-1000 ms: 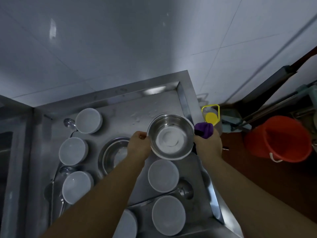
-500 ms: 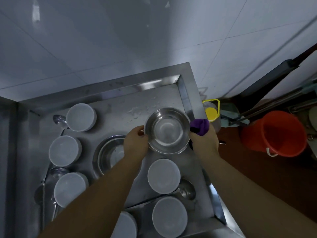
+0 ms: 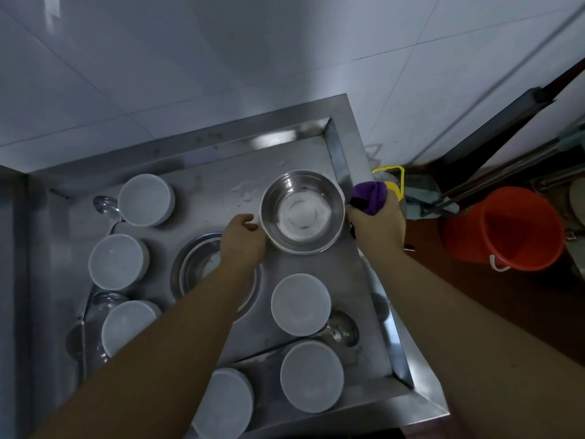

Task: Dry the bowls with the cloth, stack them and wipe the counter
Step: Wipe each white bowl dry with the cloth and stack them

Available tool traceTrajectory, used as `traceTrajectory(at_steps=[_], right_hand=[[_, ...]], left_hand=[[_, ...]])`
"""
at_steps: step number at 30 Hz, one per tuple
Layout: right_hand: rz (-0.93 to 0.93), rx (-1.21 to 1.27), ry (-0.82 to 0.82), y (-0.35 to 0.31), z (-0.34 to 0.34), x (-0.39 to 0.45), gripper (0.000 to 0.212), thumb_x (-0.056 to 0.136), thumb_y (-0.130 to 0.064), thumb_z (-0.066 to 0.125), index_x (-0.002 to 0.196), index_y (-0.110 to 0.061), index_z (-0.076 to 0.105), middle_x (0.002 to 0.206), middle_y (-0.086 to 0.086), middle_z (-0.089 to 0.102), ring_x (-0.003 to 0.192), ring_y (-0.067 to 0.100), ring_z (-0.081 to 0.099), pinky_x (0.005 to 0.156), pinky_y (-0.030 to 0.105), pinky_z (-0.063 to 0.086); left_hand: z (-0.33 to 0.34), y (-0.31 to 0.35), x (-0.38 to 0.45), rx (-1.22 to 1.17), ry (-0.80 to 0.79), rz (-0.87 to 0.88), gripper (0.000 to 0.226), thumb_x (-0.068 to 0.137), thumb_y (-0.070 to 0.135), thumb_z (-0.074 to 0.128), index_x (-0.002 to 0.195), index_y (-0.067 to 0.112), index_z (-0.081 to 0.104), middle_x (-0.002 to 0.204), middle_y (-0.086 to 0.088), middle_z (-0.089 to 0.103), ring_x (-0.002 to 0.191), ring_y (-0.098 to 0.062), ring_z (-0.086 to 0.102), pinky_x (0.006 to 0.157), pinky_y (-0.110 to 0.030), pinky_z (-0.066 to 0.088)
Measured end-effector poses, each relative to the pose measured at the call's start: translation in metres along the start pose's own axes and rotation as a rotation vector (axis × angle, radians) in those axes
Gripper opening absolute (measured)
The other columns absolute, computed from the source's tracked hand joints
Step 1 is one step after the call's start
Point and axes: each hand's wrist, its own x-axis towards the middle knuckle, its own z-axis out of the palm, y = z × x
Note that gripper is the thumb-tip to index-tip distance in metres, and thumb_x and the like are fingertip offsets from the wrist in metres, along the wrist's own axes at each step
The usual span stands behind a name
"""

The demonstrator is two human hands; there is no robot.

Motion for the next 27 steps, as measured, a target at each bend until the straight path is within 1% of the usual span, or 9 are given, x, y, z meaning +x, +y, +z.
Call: traceTrajectory(at_steps=[2,5,9,13,16,18,21,24,27], right_hand=[[-0.009,-0.016,0.020,0.004,-0.009,-0.006,0.035,0.076,-0.035,0.082,0.095,-0.038,0.053,0.078,-0.015,0.056,0.068,0.005,0.053,0.058,0.024,0.036],[0.020,0.005,0.045,0.013,-0.023,-0.018,0.036,0.075,-0.038,0.082,0.092,-0.037,0.051,0.080,-0.012,0.059,0.070,-0.001,0.056,0.061,0.024,0.041],[0.052,-0.001,0.034,0.026,-0.039,-0.039,0.035,0.075,-0.040,0.084,0.087,-0.038,0.051,0.076,-0.015,0.059,0.066,-0.010,0.056,0.059,0.016,0.037],[0.066,0.005,-0.051,0.046,-0.050,-0.069,0.034,0.078,-0.033,0.087,0.094,-0.034,0.057,0.082,-0.013,0.063,0.076,-0.005,0.058,0.061,0.014,0.040],[0.035,0.033,-0.077,0.059,-0.054,-0.093,0.031,0.078,-0.017,0.086,0.095,-0.016,0.059,0.080,0.006,0.062,0.065,0.000,0.058,0.053,0.007,0.041],[0.027,0.056,-0.101,0.065,-0.058,-0.107,0.030,0.079,-0.010,0.085,0.096,-0.008,0.060,0.083,0.015,0.062,0.060,-0.002,0.055,0.052,0.006,0.040],[0.035,0.053,-0.175,0.065,-0.066,-0.123,0.028,0.079,-0.012,0.086,0.094,-0.017,0.062,0.080,0.003,0.064,0.065,-0.008,0.058,0.055,0.012,0.042],[0.025,0.073,-0.280,0.057,-0.073,-0.134,0.030,0.079,-0.019,0.088,0.098,-0.027,0.066,0.085,-0.004,0.070,0.078,0.006,0.067,0.065,0.027,0.050],[0.010,0.134,-0.380,0.035,-0.079,-0.145,0.038,0.074,-0.026,0.092,0.097,-0.040,0.066,0.086,-0.020,0.072,0.079,-0.007,0.067,0.061,0.012,0.050]], left_hand=[[-0.004,-0.016,-0.015,0.111,-0.072,-0.012,0.042,0.092,0.021,0.068,0.134,0.022,0.063,0.112,-0.001,0.072,0.102,-0.027,0.070,0.098,-0.044,0.058],[-0.004,-0.050,-0.043,0.224,-0.232,0.000,0.037,0.094,0.027,0.070,0.131,0.021,0.067,0.120,-0.004,0.073,0.111,-0.027,0.069,0.099,-0.040,0.055],[0.002,-0.086,-0.068,0.355,-0.366,0.024,0.043,0.091,0.030,0.076,0.132,0.019,0.066,0.117,-0.003,0.073,0.105,-0.026,0.069,0.094,-0.039,0.057],[0.009,-0.102,-0.075,0.352,-0.338,0.025,0.044,0.090,0.011,0.071,0.133,0.009,0.063,0.119,-0.014,0.073,0.105,-0.035,0.070,0.092,-0.050,0.061],[0.012,-0.102,-0.075,0.264,-0.304,-0.010,0.041,0.088,0.006,0.066,0.128,0.006,0.068,0.117,-0.018,0.074,0.105,-0.039,0.071,0.090,-0.053,0.063],[0.010,-0.100,-0.076,0.227,-0.304,-0.016,0.036,0.087,0.011,0.066,0.123,0.005,0.072,0.111,-0.019,0.076,0.101,-0.039,0.072,0.089,-0.054,0.063],[0.002,-0.095,-0.084,0.150,-0.286,-0.054,0.024,0.092,0.012,0.065,0.112,0.005,0.076,0.102,-0.018,0.076,0.093,-0.036,0.074,0.086,-0.054,0.064],[-0.013,-0.089,-0.104,-0.012,-0.205,-0.146,0.010,0.093,0.011,0.064,0.090,0.014,0.073,0.100,-0.016,0.074,0.093,-0.035,0.074,0.087,-0.053,0.065],[-0.027,-0.087,-0.127,-0.203,-0.183,-0.206,0.009,0.094,0.012,0.063,0.101,0.014,0.068,0.111,-0.019,0.070,0.097,-0.034,0.071,0.085,-0.045,0.065]])
